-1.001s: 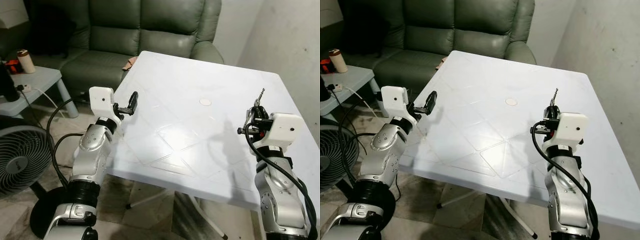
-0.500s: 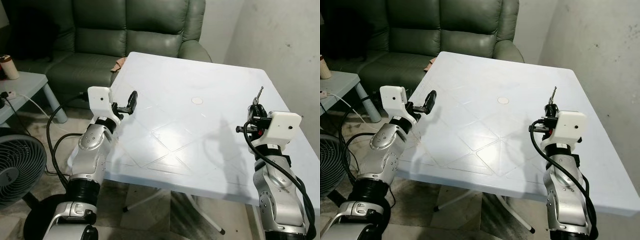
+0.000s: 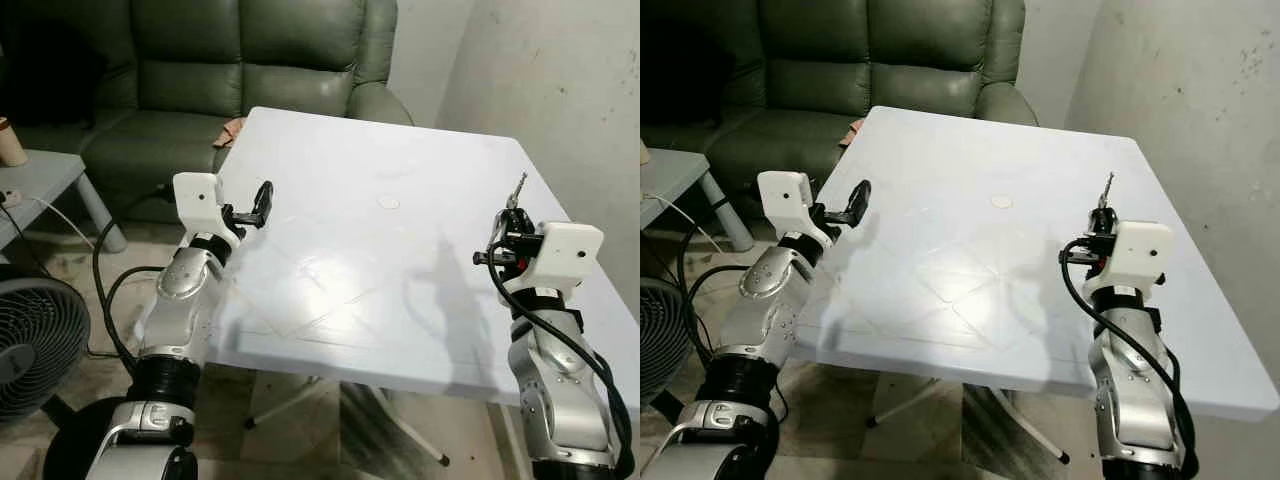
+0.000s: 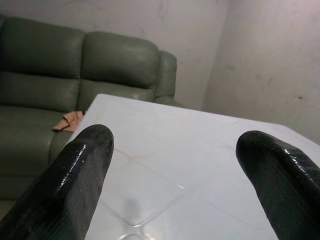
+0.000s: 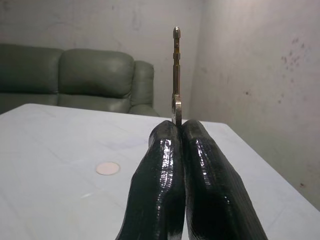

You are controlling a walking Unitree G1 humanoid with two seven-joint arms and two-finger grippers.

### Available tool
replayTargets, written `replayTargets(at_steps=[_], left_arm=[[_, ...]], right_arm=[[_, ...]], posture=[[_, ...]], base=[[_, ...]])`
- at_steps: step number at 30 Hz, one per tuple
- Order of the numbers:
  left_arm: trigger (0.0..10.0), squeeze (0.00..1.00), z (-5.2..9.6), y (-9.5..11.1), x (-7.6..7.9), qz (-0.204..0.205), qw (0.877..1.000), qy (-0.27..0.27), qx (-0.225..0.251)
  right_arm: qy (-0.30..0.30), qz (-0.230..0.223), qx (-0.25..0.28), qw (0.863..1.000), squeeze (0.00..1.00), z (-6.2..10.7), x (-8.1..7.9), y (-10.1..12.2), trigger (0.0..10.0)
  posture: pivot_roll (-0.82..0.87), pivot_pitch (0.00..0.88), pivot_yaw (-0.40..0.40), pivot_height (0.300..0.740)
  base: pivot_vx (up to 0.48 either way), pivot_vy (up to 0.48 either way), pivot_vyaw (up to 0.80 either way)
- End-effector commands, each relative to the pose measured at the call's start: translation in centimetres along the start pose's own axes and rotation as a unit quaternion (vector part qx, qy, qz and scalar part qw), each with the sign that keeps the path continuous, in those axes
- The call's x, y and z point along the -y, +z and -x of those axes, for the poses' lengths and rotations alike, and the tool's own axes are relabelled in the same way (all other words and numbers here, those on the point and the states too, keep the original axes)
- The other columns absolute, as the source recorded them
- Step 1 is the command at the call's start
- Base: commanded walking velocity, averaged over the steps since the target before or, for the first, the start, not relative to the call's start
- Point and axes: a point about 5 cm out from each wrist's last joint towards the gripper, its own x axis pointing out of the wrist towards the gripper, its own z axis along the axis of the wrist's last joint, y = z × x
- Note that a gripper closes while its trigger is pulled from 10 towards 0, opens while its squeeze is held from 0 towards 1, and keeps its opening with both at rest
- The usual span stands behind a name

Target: Hang keys on a hook

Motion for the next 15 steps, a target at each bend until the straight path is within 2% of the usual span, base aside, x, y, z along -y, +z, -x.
replayTargets(at_steps=[1, 15], left_arm=[[10.0, 0.0, -0.17, 0.46, -0.38, -0.012, 1.0, 0.006, 0.005], [10.0, 0.0, -0.22, 0.26, -0.29, -0.003, 1.0, 0.012, -0.003]], right_arm=[[0.004, -0.001, -0.001, 1.0, 0.0, -0.15, -0.24, 0.05, 10.0], [0.006, 0.003, -0.002, 1.0, 0.0, -0.05, -0.15, 0.02, 10.0]], posture=[[-0.01, 0.0, -0.037, 0.74], [-0.01, 0.0, -0.04, 0.74]], base=[[0.0, 0.0, -0.77], [0.0, 0.0, -0.77]])
